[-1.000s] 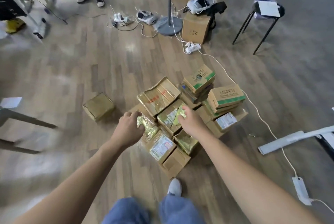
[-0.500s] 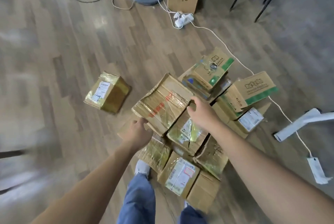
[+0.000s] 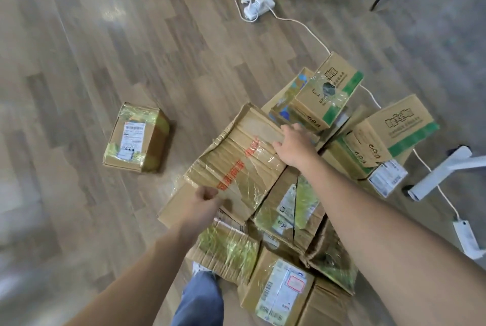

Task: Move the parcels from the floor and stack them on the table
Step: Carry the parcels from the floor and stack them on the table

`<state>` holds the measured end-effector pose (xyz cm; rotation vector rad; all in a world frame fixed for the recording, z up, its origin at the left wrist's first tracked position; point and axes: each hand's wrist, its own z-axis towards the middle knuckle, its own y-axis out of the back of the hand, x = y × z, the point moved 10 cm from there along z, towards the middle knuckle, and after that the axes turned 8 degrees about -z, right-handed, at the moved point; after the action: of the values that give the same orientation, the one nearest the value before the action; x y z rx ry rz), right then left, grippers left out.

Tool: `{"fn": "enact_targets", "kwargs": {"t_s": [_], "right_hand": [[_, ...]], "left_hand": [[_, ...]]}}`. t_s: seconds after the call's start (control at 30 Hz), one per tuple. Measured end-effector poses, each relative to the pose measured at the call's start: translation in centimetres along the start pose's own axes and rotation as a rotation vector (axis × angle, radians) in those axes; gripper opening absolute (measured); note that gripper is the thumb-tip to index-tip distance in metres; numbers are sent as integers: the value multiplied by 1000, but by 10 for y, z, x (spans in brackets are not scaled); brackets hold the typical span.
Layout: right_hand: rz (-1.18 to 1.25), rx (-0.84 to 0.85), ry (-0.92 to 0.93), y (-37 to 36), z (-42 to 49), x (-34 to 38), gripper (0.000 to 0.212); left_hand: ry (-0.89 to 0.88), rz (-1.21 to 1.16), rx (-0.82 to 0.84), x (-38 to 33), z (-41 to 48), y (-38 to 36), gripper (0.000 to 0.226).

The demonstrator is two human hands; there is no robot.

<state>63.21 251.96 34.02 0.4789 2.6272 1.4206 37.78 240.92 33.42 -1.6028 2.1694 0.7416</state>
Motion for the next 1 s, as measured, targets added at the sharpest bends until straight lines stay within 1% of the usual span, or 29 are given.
{"fn": "enact_targets", "kwargs": {"t_s": [0.13,0.27,0.3,0.4,0.5,0.57,0.6,0.77,0.87,0.93,1.0], "right_hand": [[181,52,-11,14,-11,1,51],[339,-19,-25,58,-42,3,50],[358,-38,-36,73,-52,2,53],[374,-50,-77,114,-90,-10,59],[366,-114,-115,158,-134,-36,49],[431,-168,-154,184,-166,-61,40],[489,-193,-190,194,-182,-76,40],[702,-290,-389,221,-275,-167,58],[784,-361,-480,229,-339,-227,50],[867,-424,-521,230,-381,-271,53],[916,-476,-545,228,-424,-313,50]], "left_hand": [[38,-147,-70,-4,-9,20,24],[17,-254,-118,-36,-41,47,38],[0,-271,-132,-48,-50,53,38],[-96,-301,-146,-93,-83,66,29],[-190,-313,-124,-139,-118,64,29],[-235,-297,-62,-165,-143,50,29],[-252,-274,-32,-174,-153,40,29],[-349,-178,123,-211,-221,-32,30],[-417,-120,228,-223,-268,-84,28],[-476,-86,301,-226,-298,-122,30],[-522,-56,370,-224,-330,-162,35]]}}
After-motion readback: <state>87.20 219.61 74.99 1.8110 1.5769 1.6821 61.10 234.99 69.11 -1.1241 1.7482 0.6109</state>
